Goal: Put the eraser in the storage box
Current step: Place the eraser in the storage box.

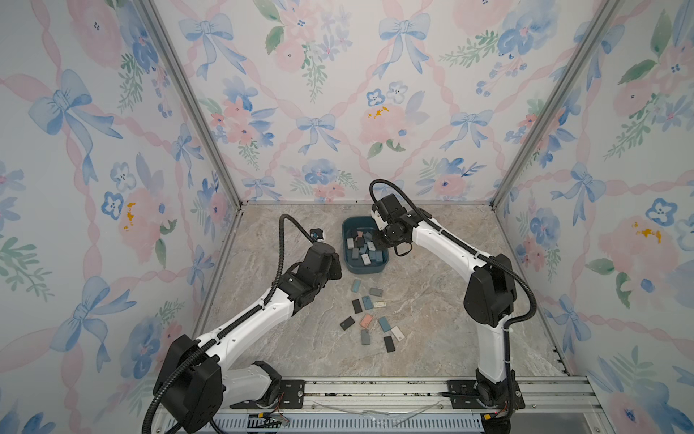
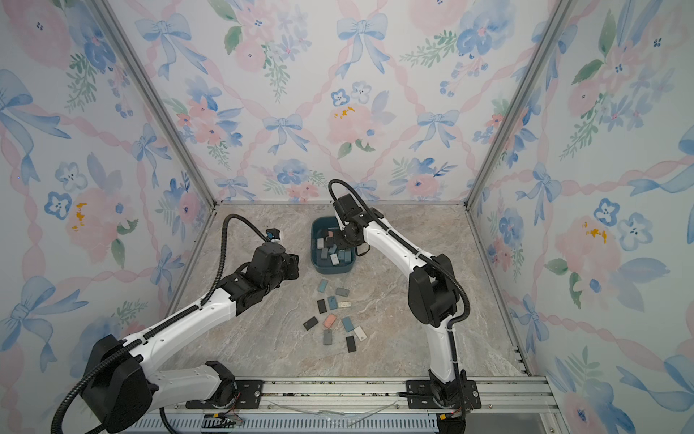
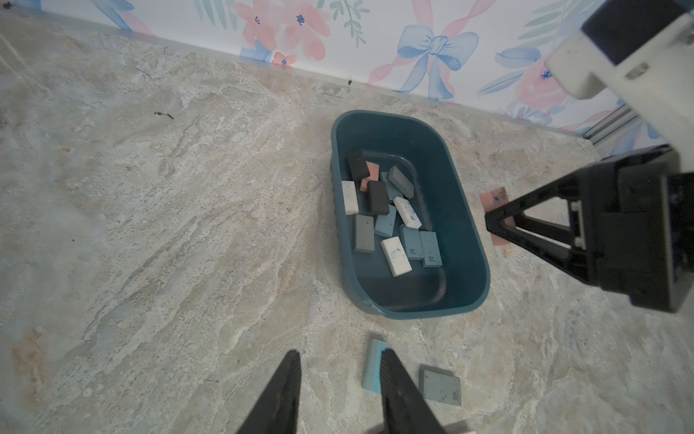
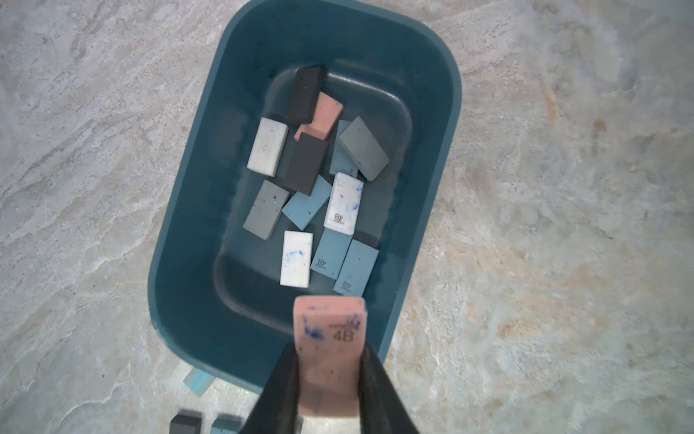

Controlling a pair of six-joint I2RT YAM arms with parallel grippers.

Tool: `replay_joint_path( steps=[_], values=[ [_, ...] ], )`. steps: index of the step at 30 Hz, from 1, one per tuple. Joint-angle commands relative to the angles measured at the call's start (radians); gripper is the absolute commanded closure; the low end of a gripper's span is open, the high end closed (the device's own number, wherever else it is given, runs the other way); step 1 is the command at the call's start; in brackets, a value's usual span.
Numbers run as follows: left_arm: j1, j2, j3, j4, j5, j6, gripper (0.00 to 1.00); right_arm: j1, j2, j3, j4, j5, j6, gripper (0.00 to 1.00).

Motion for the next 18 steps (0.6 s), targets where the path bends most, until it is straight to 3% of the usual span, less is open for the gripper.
replay_joint_path(
  steps=[1, 10, 18],
  values=[
    [0.008, 0.025, -0.001, 0.033, 0.043, -0.024, 0.62, -0.008, 0.067, 0.079, -0.058, 0.008, -0.007, 0.73],
    [0.009, 0.058, 0.019, 0.034, 0.054, -0.023, 0.62, -0.023, 0.245, 0.278, -0.139, 0.026, -0.001, 0.74],
    [0.009, 0.064, 0.014, 0.034, 0.058, -0.028, 0.63, -0.031, 0.299, 0.311, -0.128, 0.033, 0.022, 0.74]
  ],
)
